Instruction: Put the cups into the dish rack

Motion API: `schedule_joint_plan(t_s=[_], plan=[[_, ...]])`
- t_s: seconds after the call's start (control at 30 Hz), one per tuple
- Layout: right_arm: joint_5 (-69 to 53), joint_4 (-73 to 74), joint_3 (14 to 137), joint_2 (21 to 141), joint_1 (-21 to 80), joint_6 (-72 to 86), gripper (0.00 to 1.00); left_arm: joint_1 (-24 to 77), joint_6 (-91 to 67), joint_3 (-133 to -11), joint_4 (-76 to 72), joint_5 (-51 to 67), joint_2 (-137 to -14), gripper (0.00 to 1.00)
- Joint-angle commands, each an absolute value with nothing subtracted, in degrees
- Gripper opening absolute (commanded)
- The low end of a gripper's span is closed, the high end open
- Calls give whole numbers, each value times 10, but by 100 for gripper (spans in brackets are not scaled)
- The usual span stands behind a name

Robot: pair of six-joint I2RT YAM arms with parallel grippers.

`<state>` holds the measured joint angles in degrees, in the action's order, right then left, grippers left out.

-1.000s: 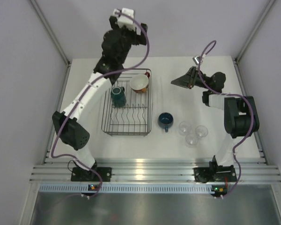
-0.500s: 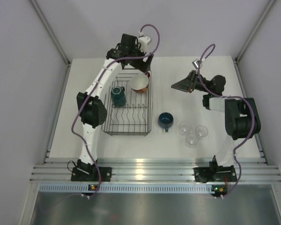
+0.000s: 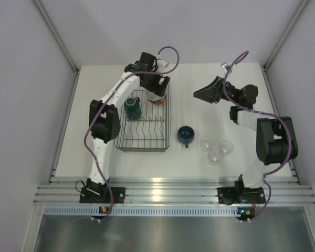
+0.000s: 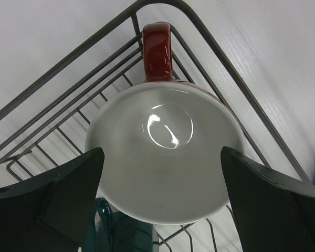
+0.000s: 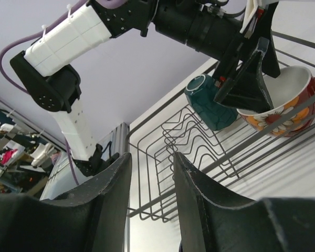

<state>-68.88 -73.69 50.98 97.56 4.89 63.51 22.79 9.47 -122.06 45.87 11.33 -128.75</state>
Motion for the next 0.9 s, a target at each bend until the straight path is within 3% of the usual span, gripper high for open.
schedule_joint_plan(t_s=[0.0, 0.37, 0.87], plan=[[-690, -781, 508, 970, 55, 619, 38, 225, 91, -1202, 419, 97, -1243, 99], [-692, -802, 515, 998, 55, 635, 39, 225, 87, -1134, 346, 83, -1152, 99], [-696, -807, 509, 989, 56, 638, 39, 177, 71, -1128, 343, 114, -1221, 99]])
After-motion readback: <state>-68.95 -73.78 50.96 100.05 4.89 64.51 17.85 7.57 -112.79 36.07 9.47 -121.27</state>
